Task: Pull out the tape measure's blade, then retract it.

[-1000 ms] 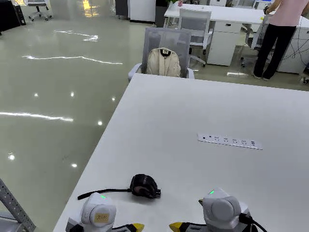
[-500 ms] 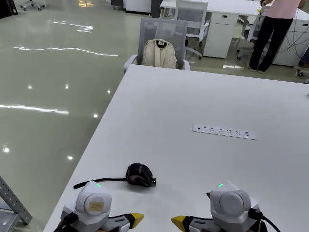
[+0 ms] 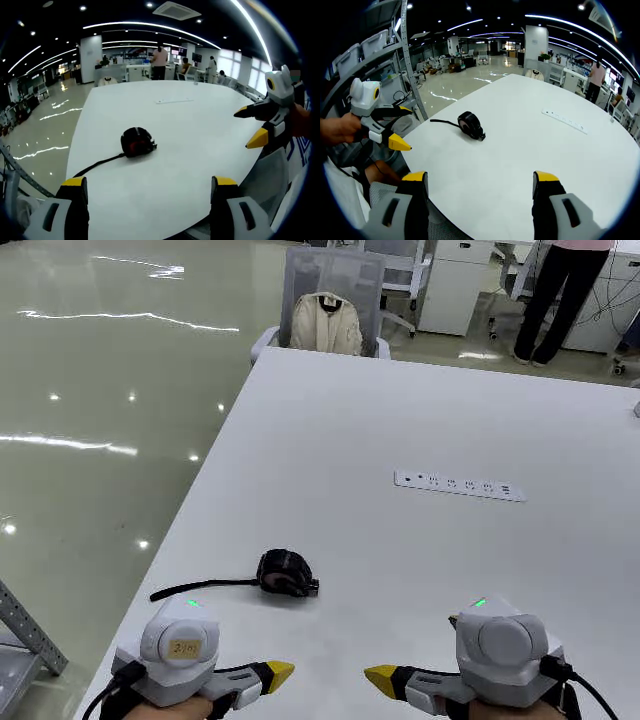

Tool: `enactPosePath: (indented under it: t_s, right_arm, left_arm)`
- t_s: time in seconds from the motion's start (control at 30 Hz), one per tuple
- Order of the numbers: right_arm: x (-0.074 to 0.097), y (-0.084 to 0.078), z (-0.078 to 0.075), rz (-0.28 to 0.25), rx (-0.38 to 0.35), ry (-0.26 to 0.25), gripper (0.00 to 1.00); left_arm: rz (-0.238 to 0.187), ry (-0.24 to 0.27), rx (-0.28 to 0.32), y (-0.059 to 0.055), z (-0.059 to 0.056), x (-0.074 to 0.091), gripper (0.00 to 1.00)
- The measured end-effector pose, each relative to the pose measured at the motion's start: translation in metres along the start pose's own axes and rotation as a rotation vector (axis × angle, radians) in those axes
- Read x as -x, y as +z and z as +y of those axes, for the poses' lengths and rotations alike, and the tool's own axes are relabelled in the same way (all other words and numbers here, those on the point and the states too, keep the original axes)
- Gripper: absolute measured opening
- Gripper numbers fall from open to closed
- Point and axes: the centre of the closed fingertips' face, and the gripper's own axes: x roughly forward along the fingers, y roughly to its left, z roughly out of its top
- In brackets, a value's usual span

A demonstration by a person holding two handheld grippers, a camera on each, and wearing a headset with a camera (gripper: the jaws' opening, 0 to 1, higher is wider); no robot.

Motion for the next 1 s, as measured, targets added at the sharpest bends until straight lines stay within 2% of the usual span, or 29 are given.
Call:
enactPosePath:
  t_s: [0.23,0.6,0.7,0.83,1.0]
  right_arm:
    - [0.008,0.001,0.000,-0.016,-0.015,-0.013,0.90]
    - [0.017,0.001,0.011,-0.029,-0.022,-0.014,0.93]
    - [0.024,-0.003,0.014,-0.030,-0.030,-0.017,0.94]
    - [0.024,-0.003,0.015,-0.031,-0.030,-0.018,0.95]
    - [0.036,-0.015,0.020,-0.021,-0.034,-0.019,0.96]
  left_arm:
    - [-0.010,0.008,0.006,-0.002,0.004,0.014,1.00]
    - [-0.025,0.018,0.022,-0.004,0.009,0.029,1.00]
    - [-0.032,0.022,0.031,-0.003,0.012,0.036,1.00]
    - [-0.033,0.023,0.031,-0.003,0.013,0.037,1.00]
    - [-0.044,0.027,0.035,-0.003,0.014,0.045,1.00]
